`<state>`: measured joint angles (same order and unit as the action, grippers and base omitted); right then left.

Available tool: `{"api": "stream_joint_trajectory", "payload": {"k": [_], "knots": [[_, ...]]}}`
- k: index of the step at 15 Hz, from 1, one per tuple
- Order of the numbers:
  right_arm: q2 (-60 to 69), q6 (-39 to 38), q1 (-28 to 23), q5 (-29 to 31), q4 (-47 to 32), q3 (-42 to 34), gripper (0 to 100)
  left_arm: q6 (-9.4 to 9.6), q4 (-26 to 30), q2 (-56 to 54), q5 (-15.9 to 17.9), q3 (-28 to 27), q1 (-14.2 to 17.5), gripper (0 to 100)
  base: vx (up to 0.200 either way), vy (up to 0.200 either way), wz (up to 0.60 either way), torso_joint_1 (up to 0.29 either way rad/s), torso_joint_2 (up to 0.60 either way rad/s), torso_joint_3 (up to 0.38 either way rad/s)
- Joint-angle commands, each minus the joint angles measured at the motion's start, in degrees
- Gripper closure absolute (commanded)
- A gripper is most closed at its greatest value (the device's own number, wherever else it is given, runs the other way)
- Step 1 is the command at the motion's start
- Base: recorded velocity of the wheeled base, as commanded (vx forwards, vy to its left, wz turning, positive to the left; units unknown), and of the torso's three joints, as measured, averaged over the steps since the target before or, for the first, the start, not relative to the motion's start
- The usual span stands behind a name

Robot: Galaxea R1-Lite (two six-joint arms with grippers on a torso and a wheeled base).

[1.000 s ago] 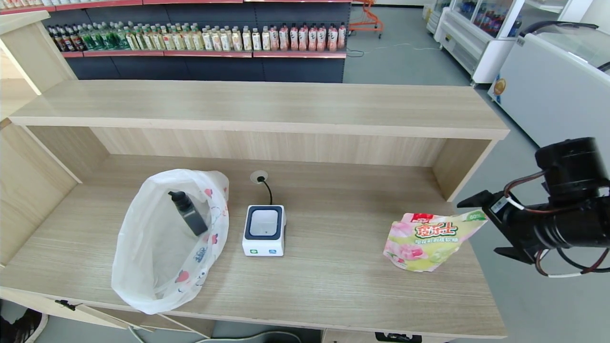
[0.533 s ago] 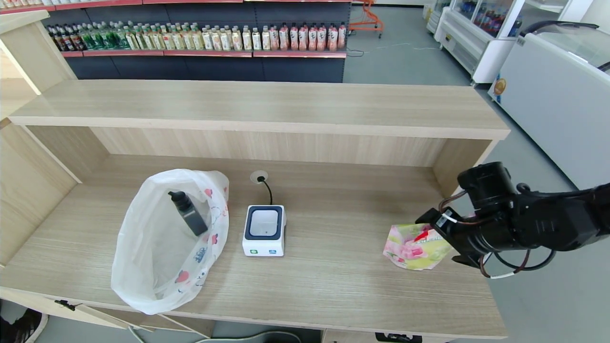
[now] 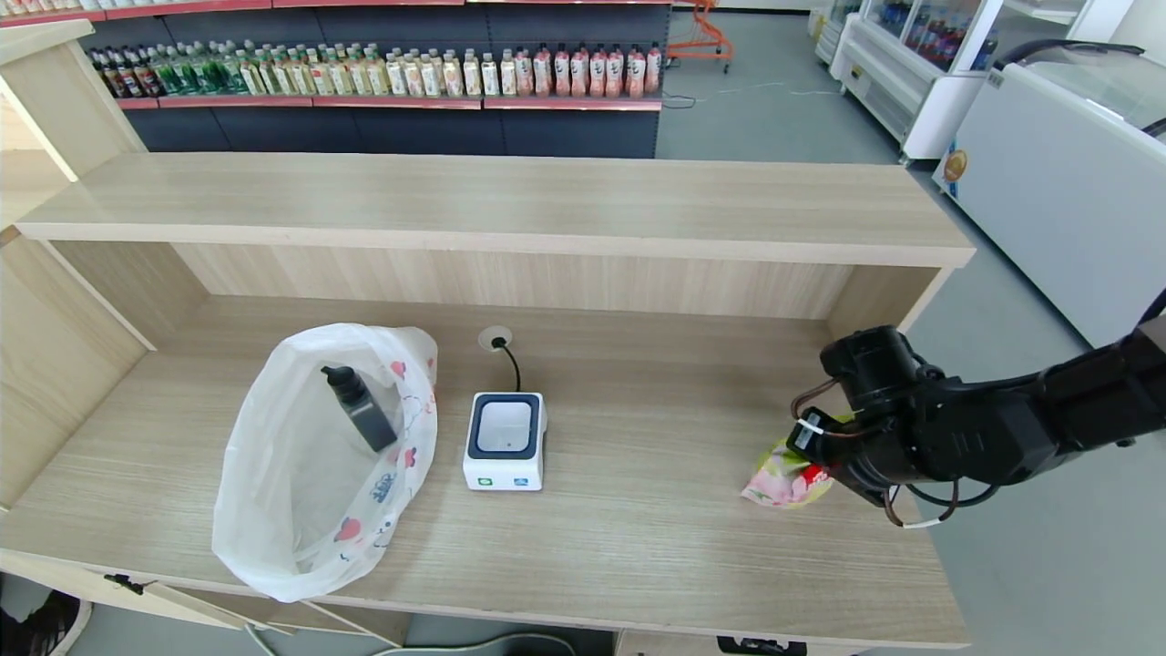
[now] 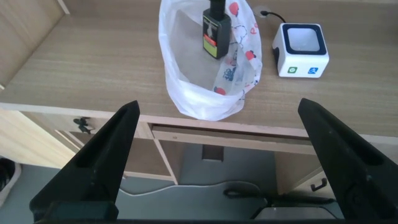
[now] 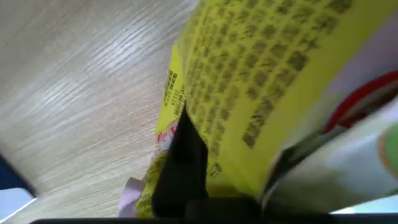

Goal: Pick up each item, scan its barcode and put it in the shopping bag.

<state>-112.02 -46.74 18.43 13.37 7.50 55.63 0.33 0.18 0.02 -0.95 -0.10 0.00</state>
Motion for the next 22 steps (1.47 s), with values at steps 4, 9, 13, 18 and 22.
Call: {"api": "stream_joint_trajectory", "payload": {"k": [4, 9, 13, 18, 22], "knots": [[2.9, 8.8, 0.0, 1.7, 0.0, -0.5, 100, 0.02, 0.0, 0.0, 0.0, 0.0, 0.0, 0, 0.000, 0.000, 0.00, 0.000, 0.00, 0.000], [28.8, 40.1, -7.7, -26.7, 0.1, -9.4, 100, 0.02, 0.0, 0.0, 0.0, 0.0, 0.0, 0, 0.000, 0.000, 0.00, 0.000, 0.00, 0.000], [34.4, 86.0, -24.4, -70.8, -0.1, -14.1, 100, 0.02, 0.0, 0.0, 0.0, 0.0, 0.0, 0, 0.000, 0.000, 0.00, 0.000, 0.00, 0.000], [33.7, 123.8, -27.9, -91.2, -11.1, -18.8, 100, 0.02, 0.0, 0.0, 0.0, 0.0, 0.0, 0, 0.000, 0.000, 0.00, 0.000, 0.00, 0.000], [30.8, 138.3, -22.7, -96.9, -21.0, -18.1, 100, 0.02, 0.0, 0.0, 0.0, 0.0, 0.0, 0, 0.000, 0.000, 0.00, 0.000, 0.00, 0.000]]}}
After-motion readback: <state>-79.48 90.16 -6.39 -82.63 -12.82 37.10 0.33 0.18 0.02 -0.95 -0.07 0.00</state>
